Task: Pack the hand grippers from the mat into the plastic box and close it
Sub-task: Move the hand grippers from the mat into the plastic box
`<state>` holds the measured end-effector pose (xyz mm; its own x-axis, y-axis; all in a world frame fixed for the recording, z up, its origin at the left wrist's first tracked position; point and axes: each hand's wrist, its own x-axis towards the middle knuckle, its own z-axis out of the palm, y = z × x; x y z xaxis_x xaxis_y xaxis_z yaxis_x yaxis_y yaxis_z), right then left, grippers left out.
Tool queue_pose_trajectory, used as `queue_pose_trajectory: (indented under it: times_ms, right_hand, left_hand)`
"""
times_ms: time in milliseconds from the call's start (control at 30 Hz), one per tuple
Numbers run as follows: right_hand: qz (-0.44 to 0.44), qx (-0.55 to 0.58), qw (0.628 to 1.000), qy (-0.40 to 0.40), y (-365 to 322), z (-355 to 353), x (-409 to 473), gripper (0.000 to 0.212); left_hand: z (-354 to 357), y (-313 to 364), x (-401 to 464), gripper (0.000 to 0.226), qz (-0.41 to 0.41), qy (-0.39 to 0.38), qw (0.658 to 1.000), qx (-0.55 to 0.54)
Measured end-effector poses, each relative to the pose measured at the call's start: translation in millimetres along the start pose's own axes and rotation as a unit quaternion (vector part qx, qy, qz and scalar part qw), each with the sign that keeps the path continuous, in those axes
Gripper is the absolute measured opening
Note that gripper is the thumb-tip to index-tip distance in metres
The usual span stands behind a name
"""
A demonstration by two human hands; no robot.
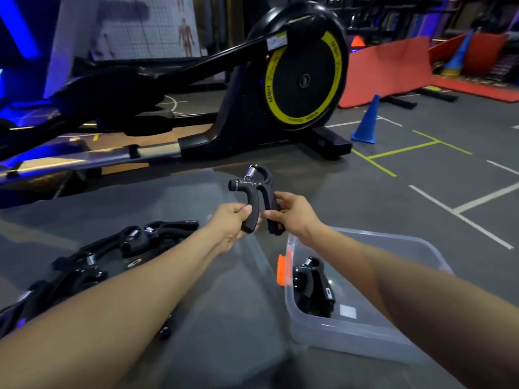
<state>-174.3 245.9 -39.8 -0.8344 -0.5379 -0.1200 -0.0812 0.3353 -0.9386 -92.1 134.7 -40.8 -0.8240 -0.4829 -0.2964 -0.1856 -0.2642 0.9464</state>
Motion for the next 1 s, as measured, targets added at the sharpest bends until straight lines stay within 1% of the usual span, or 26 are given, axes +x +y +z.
queue_pose_trajectory:
  times_ms: [67,167,267,333,400,467,567,667,800,900,1000]
  right_hand:
    - [0.004,0.005,1.0,0.021,5,-18,-5,0.059]
    - [0.022,-0.016,0.996,0.084,21,-54,-12,0.055]
    - [0.076,-0.016,0.988,0.133,47,-91,-17,0.05]
    - [0.119,-0.023,0.982,0.148,67,-112,-20,0.048]
    - [0.156,-0.039,0.976,0.145,90,-126,-22,0.046]
    - [0.187,-0.047,0.971,0.14,114,-133,-21,0.045]
    - [0.236,-0.042,0.962,0.133,151,-139,-17,0.045]
    - [0.279,-0.069,0.95,0.118,184,-144,-11,0.045]
    - [0.304,-0.13,0.938,0.102,221,-149,5,0.038]
    - [0.327,-0.17,0.926,0.08,244,-150,13,0.029]
    - [0.341,-0.203,0.916,0.064,262,-145,19,0.026]
  left_hand:
    - [22,-3,4,0.032,0.005,-0.017,1.0,-0.018]
    - [65,-15,13,0.032,0.01,-0.059,0.998,0.007]
    - [106,-36,22,0.03,0.027,-0.095,0.991,0.085]
    - [126,-55,28,0.032,0.036,-0.104,0.98,0.163]
    - [136,-75,32,0.035,0.05,-0.105,0.954,0.278]
    - [139,-94,38,0.044,0.063,-0.106,0.908,0.4]
    - [142,-120,47,0.057,0.068,-0.122,0.852,0.504]
    - [152,-145,58,0.063,0.066,-0.146,0.818,0.552]
    - [161,-172,77,0.069,0.061,-0.144,0.78,0.605]
    - [160,-184,86,0.074,0.048,-0.158,0.76,0.628]
    - [158,-186,93,0.068,0.064,-0.147,0.749,0.643]
